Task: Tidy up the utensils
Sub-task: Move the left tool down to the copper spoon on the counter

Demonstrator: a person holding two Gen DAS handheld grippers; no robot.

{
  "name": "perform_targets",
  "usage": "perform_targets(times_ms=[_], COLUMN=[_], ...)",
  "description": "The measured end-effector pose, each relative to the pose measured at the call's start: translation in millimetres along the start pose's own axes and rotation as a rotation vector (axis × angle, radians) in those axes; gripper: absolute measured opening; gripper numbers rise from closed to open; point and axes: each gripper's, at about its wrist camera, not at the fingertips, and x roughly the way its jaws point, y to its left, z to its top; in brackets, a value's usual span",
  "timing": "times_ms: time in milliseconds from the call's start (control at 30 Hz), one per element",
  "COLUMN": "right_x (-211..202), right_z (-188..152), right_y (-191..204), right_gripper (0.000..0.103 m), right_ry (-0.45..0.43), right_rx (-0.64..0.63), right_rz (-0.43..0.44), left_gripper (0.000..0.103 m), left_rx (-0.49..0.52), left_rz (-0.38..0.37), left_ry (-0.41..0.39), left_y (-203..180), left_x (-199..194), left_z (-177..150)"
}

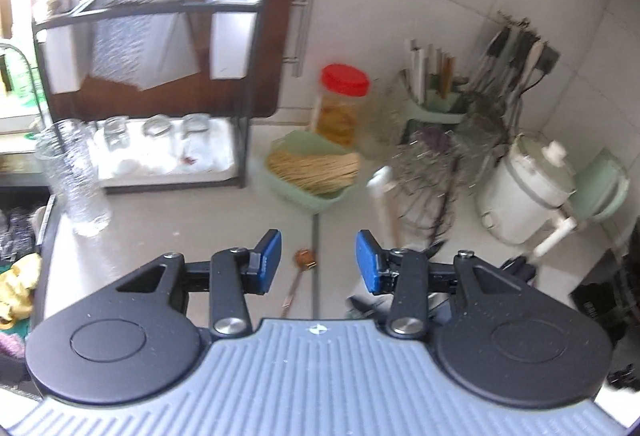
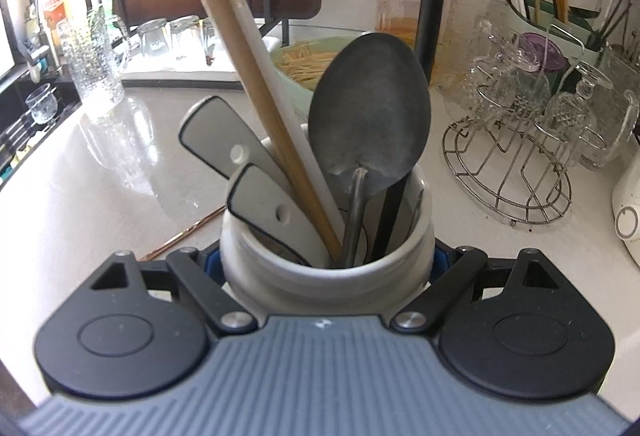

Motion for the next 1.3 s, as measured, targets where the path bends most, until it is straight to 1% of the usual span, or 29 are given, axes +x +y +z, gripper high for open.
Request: perform_targets(times_ms=[67, 267, 433, 700, 867, 1033, 1067, 1200, 1300], right_x=[-1, 0, 0, 1, 2, 0, 0, -5, -11], right_z=[-1, -2, 0, 0, 4, 5, 5, 6, 6], right_y=[0, -1, -1, -2, -4, -9, -11, -16, -16], right_gripper=[0.091, 0.091, 0.091, 0.091, 0.091, 0.092, 0.096, 0.098, 0.098], right_ry=[-0.004, -0.007, 0.002, 0.006, 0.032, 0.032, 0.03, 0.031, 0.018], right_rx=[0.012, 0.054, 0.047, 0.048, 0.072, 0.092, 0.101, 0.121, 0.125], right_rz=[-0.01, -0.022, -0.022, -0.021, -0.017, 0.013, 0.031, 0.061, 0.065], left_gripper=[0.047, 0.047, 0.047, 0.047, 0.047, 0.047, 0.047, 0.047, 0.047], left_rx=[0.004, 0.003, 0.015, 0.009, 0.03, 0.051, 0.055, 0.1, 0.139], left_rz=[0.026, 0.026, 0.015, -0.011, -0.033, -0.029, -0.039, -0.045, -0.075], left_ry=[0.01, 0.079, 0.099, 0.15, 0.187, 0.218, 0.227, 0.259, 0.282], left_y=[9, 31, 40, 42, 41, 40, 41, 41, 40], left_x=[5, 27, 44, 79, 101, 127, 134, 158, 179], left_z=[-11, -46, -57, -55, -53, -45, -43, -35, -31])
